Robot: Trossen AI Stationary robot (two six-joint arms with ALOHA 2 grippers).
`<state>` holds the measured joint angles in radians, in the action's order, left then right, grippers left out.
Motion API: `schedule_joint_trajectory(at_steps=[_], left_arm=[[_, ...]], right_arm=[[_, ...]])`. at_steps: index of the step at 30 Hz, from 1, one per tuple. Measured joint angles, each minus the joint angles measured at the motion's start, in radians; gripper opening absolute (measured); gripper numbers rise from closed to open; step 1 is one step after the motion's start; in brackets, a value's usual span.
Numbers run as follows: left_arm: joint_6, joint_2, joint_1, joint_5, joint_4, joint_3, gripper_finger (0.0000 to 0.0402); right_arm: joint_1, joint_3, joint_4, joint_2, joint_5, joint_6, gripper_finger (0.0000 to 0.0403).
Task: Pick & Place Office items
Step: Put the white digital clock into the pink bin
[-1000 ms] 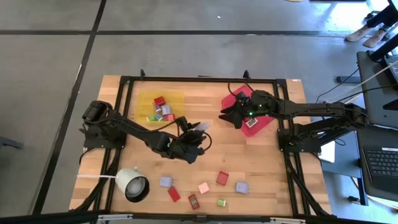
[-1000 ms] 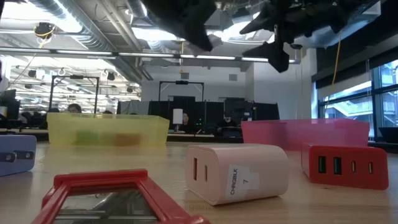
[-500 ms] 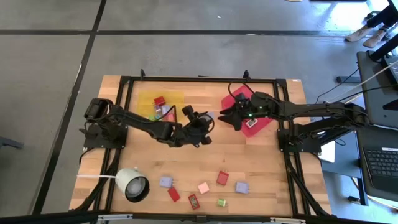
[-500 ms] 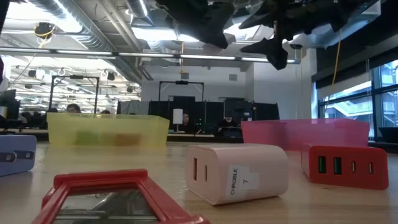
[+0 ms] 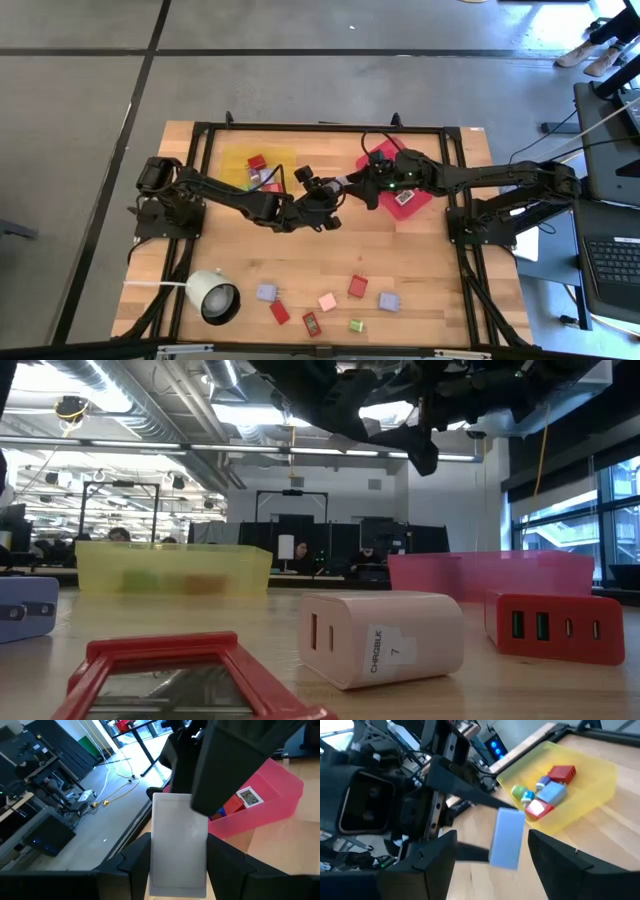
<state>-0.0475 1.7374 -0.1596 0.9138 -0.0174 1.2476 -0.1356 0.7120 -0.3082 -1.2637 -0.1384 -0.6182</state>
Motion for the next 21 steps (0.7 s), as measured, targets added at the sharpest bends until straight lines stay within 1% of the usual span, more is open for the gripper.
schedule_joint_trajectory(at_steps=[3, 6, 17, 21], left_arm=[[0.0, 0.0, -0.002, 0.0, 0.0, 0.0, 0.0159], [-0.01, 0.0, -0.002, 0.0, 0.0, 0.0, 0.0159], [-0.033, 0.0, -0.002, 0.004, -0.002, 0.0, 0.0161], [-0.061, 0.0, -0.004, -0.011, -0.002, 0.0, 0.0175]], right_arm=[[0.0, 0.0, -0.022, -0.013, 0.012, 0.005, 0.0237], [0.0, 0.0, -0.021, -0.023, 0.028, 0.005, 0.0212], [0.0, 0.0, -0.023, -0.034, 0.022, -0.008, 0.0067], [0.0, 0.0, -0.021, -0.034, 0.016, -0.003, 0.0065]])
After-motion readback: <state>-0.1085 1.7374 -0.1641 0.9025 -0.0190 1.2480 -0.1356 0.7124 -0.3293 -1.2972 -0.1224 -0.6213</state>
